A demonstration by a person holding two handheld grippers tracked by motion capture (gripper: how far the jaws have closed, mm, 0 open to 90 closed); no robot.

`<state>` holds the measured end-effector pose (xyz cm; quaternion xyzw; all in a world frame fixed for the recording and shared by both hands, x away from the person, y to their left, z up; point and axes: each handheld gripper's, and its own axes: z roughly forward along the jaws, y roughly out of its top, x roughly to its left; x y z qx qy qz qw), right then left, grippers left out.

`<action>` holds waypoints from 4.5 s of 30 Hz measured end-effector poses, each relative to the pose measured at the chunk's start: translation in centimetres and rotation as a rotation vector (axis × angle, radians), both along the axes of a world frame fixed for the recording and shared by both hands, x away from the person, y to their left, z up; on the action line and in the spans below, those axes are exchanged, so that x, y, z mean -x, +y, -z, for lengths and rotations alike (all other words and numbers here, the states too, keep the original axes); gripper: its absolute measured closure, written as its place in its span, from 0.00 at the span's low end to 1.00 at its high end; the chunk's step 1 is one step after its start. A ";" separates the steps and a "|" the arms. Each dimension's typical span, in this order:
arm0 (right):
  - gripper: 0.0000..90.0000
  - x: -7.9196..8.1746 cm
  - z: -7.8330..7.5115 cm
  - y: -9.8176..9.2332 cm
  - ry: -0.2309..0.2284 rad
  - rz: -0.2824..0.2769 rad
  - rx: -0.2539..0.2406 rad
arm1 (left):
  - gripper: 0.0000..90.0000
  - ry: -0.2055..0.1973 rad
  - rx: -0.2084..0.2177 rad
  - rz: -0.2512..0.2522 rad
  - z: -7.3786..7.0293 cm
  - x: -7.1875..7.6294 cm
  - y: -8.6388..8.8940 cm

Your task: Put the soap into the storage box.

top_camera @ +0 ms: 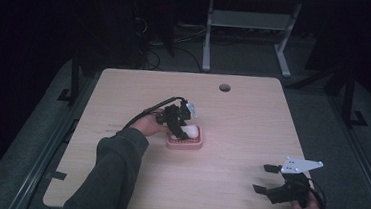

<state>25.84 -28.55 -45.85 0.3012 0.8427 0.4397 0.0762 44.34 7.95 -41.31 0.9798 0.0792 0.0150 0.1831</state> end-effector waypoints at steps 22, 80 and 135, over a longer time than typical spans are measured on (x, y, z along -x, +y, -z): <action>0.16 0.0 0.0 0.1 0.003 -0.005 0.000 | 0.55 0.019 -0.019 0.008 0.9 -0.1 -0.6; 0.16 -0.2 0.1 0.5 0.012 -0.005 0.014 | 0.42 -0.021 0.023 -0.045 -1.4 1.5 2.1; 0.16 -0.7 0.1 0.8 0.023 0.022 0.035 | 0.32 -0.075 0.117 -0.105 -2.4 6.9 7.2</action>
